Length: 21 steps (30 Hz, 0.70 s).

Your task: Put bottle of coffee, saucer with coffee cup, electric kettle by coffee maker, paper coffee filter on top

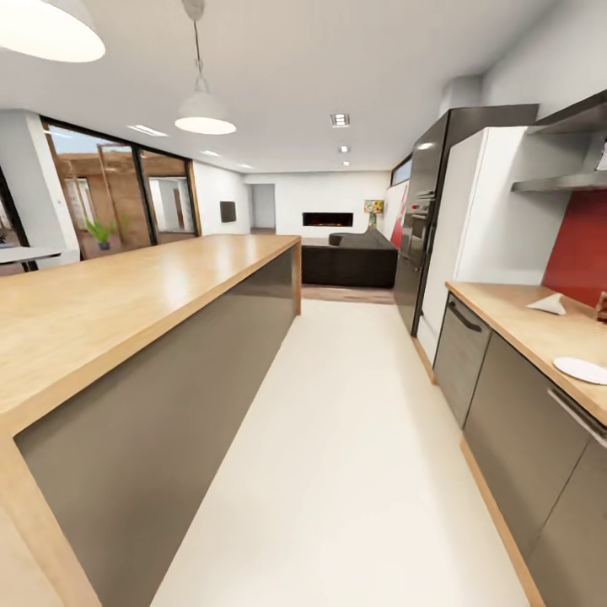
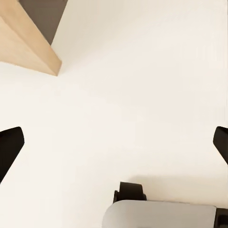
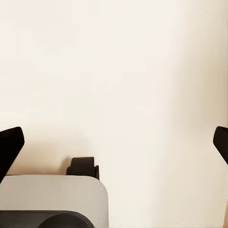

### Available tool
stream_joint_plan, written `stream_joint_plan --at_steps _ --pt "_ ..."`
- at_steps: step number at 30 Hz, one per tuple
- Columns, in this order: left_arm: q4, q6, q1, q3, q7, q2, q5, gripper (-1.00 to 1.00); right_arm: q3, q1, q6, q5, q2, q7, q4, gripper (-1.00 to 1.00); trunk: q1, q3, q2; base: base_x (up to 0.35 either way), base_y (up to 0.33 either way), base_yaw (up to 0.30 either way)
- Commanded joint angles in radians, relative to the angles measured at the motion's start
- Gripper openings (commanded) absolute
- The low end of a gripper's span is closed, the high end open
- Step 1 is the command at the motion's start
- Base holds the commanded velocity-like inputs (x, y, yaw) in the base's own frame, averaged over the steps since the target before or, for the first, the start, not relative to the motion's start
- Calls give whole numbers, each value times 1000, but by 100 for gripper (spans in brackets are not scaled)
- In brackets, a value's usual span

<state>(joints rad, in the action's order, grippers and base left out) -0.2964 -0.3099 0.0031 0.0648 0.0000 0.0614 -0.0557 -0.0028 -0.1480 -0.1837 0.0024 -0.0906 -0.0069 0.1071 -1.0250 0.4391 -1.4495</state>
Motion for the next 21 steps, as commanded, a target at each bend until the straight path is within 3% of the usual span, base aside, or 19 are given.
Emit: stream_joint_plan --at_steps 1,21 --pt "-1 -2 0 0 0 0 -6 100 0 -1 -3 0 0 -1 -1 100 0 1 -1 0 0 -256" --pt "-1 -2 0 0 0 0 -6 100 1 -1 -3 1 0 -1 -1 100 0 1 -1 0 0 -256"
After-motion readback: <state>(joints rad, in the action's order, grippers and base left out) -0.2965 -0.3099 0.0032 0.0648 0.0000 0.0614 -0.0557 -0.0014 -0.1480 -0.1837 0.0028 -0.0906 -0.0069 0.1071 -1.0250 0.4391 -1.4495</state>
